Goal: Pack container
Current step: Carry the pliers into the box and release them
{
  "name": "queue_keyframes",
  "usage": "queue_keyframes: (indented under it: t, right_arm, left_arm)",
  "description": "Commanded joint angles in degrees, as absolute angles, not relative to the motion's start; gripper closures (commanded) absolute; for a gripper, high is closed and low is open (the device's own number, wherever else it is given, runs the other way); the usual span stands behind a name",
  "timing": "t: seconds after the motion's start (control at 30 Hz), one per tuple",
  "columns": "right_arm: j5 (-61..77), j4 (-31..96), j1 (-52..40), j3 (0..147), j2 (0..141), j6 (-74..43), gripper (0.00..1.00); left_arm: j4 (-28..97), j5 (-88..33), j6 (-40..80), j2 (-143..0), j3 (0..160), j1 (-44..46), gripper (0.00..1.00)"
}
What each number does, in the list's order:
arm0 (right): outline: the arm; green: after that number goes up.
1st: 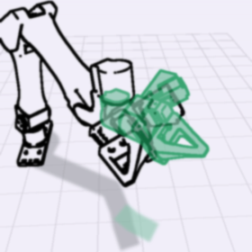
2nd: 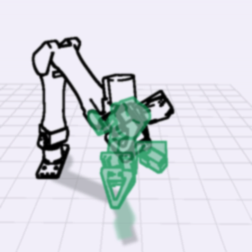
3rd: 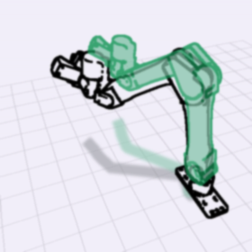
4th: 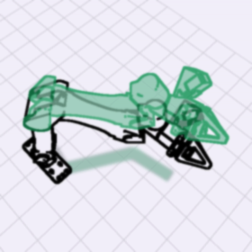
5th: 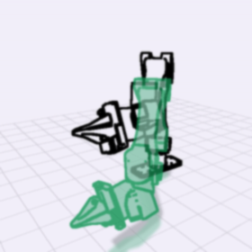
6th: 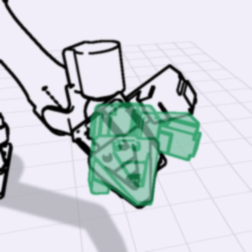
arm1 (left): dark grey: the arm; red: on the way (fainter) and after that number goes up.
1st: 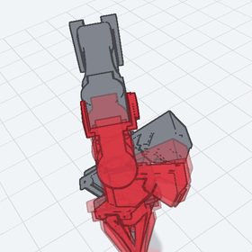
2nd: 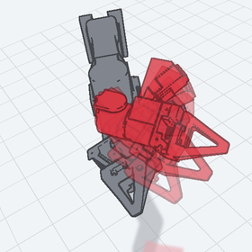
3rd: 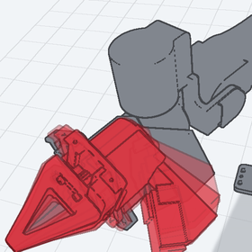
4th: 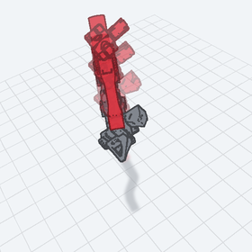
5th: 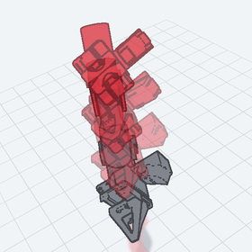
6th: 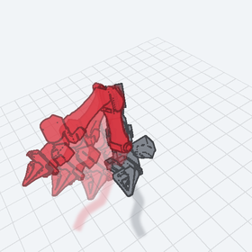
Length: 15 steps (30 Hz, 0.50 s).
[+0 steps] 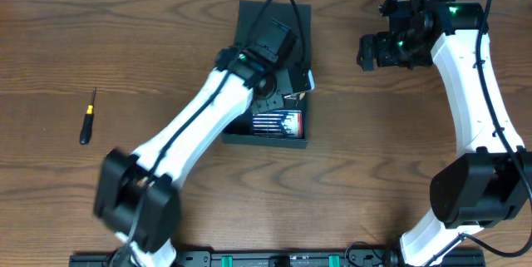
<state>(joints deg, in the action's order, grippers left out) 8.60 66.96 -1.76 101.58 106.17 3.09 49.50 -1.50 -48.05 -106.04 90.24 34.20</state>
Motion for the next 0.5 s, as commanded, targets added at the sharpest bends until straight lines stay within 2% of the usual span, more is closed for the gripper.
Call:
queue_keyframes:
  t: [0.0,0.3,0.33,0.37,0.4,0.47]
  right_arm:
    - [9.2,67.1,-1.5,102.0,106.5,2.2,0.01]
    - [8.8,68.6,-1.5,102.0,106.5,2.4,0.01]
    - [8.8,68.7,-1.5,102.0,106.5,2.4,0.01]
    - [8.8,68.8,-1.5,102.0,106.5,2.4,0.01]
    - [8.8,68.8,-1.5,102.0,106.5,2.4,0.01]
    - [8.8,68.8,-1.5,102.0,106.5,2.4,0.01]
  left_arm:
    - [48.9,0.1,-47.2,-109.6,89.7,34.0,0.94]
    - [46.3,2.8,-41.0,-114.8,89.7,32.6,0.94]
    - [46.1,3.1,-40.1,-114.8,89.7,32.4,0.87]
    - [46.1,3.4,-39.3,-114.7,89.7,32.0,0.75]
    - [46.2,3.6,-38.2,-114.5,89.7,31.6,0.70]
    - [46.3,3.7,-35.2,-113.9,89.7,30.9,0.66]
